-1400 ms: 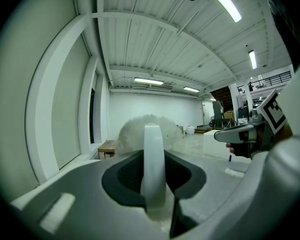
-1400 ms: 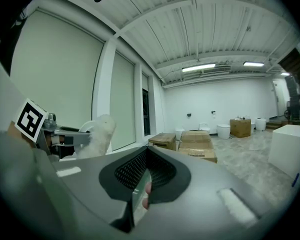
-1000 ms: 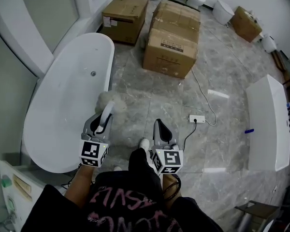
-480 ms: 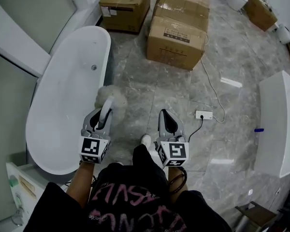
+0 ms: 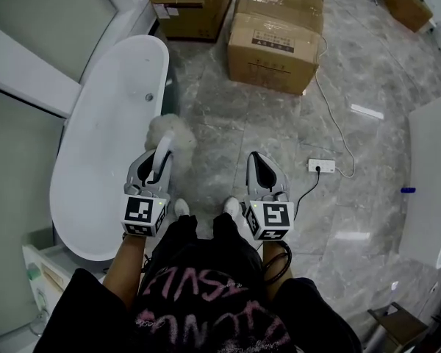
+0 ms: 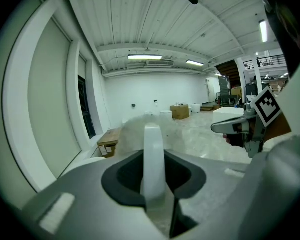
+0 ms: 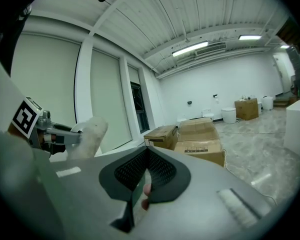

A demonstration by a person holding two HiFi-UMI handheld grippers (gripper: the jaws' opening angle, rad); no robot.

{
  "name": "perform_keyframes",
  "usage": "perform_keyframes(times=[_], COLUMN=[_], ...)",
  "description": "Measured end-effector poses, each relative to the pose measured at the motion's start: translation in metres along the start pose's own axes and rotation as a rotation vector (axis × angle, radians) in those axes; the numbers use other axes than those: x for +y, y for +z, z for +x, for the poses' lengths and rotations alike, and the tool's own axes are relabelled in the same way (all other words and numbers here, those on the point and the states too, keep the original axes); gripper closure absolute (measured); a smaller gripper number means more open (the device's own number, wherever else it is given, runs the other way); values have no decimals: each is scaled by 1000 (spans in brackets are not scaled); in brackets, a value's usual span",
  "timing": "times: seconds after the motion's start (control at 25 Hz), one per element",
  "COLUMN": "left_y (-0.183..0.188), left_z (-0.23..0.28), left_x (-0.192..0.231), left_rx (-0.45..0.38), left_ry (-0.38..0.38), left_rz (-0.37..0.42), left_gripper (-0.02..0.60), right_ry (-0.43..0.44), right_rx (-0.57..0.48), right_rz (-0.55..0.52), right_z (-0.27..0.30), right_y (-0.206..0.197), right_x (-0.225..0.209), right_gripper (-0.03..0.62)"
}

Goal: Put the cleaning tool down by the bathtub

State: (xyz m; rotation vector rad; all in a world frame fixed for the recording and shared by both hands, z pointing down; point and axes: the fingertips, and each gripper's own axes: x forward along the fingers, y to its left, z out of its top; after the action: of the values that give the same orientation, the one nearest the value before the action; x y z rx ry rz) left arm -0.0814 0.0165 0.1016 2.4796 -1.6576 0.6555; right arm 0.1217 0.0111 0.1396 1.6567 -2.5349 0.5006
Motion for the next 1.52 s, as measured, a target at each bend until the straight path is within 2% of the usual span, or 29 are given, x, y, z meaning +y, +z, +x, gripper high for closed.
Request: perform_keyframes(times=[0.24,0.44,1.04,1.52], left_y=[0,-5,-65,-115], left_z=[9,23,67,101], left_x=[7,9,35,48], left_rx=[-6,1,90,149], left_ry=[-2,-34,-92,-122], left_rz=[19,25,-93,-144], left_gripper=[494,494,494,494], right_ry=[-8,-32,-61,-99], right_rx=[-19,-10,101,168], right_rz=[0,-8,-36,-31], right_z=[4,13,63,88], right_y=[2,1,-36,-77], right_x=[-3,-6,2,4], right_gripper=[569,569,569,569])
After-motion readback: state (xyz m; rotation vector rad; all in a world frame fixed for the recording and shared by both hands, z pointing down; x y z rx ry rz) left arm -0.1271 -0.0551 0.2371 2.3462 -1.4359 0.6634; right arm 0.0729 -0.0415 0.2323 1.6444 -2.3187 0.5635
